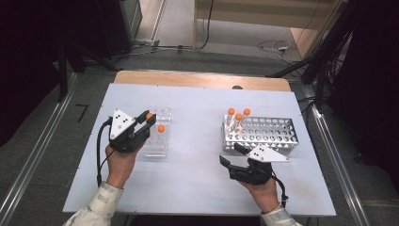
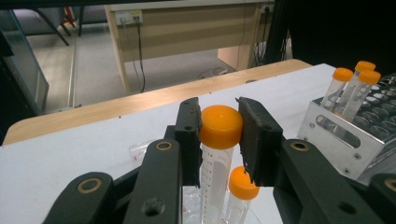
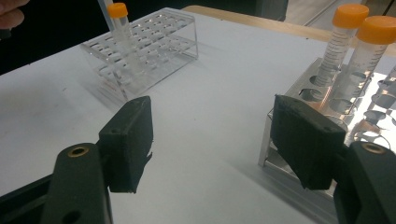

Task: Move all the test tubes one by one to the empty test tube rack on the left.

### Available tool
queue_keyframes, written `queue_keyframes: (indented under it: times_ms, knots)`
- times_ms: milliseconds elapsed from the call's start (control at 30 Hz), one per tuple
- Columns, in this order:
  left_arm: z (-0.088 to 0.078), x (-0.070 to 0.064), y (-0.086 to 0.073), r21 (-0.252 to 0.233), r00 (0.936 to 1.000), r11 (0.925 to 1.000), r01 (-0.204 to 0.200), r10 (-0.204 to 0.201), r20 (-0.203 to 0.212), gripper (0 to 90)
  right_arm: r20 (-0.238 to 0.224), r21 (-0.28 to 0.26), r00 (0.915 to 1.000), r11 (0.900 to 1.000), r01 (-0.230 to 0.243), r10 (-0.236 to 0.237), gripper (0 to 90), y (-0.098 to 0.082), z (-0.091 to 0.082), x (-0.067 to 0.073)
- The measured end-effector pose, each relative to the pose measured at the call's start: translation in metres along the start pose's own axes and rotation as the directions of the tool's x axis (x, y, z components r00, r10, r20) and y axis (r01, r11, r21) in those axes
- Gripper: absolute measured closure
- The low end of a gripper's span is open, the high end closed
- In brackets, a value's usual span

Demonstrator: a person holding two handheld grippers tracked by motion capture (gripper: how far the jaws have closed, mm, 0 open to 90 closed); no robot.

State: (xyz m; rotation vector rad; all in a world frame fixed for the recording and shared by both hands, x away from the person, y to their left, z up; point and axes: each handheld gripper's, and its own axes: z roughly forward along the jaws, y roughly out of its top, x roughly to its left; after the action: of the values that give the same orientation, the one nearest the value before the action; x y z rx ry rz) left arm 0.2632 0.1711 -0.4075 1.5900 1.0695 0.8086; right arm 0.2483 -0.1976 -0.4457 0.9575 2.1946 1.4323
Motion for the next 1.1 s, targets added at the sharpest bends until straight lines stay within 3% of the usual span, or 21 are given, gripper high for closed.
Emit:
queue_keyframes:
  times_ms: [433, 833, 1100]
  knots:
    - [0.003, 0.000, -0.020, 0.027, 0.9998, 0.9995, 0.018, -0.018, 0.006, 70.0, 0.000, 0.007, 1.0000, 1.000, 0.000, 0.000, 28.6, -0.001, 0.001, 0.001]
    - [0.001, 0.001, -0.022, 0.025, 0.9983, 0.9985, 0.048, -0.049, 0.032, 64.7, 0.001, 0.007, 1.0000, 1.000, 0.000, 0.000, 28.6, -0.001, 0.002, 0.000]
    - [-0.008, -0.003, -0.022, 0.007, 0.9956, 0.9967, 0.081, -0.081, 0.047, 46.3, 0.012, 0.007, 0.9999, 1.000, -0.009, 0.009, 28.8, -0.002, 0.001, -0.002]
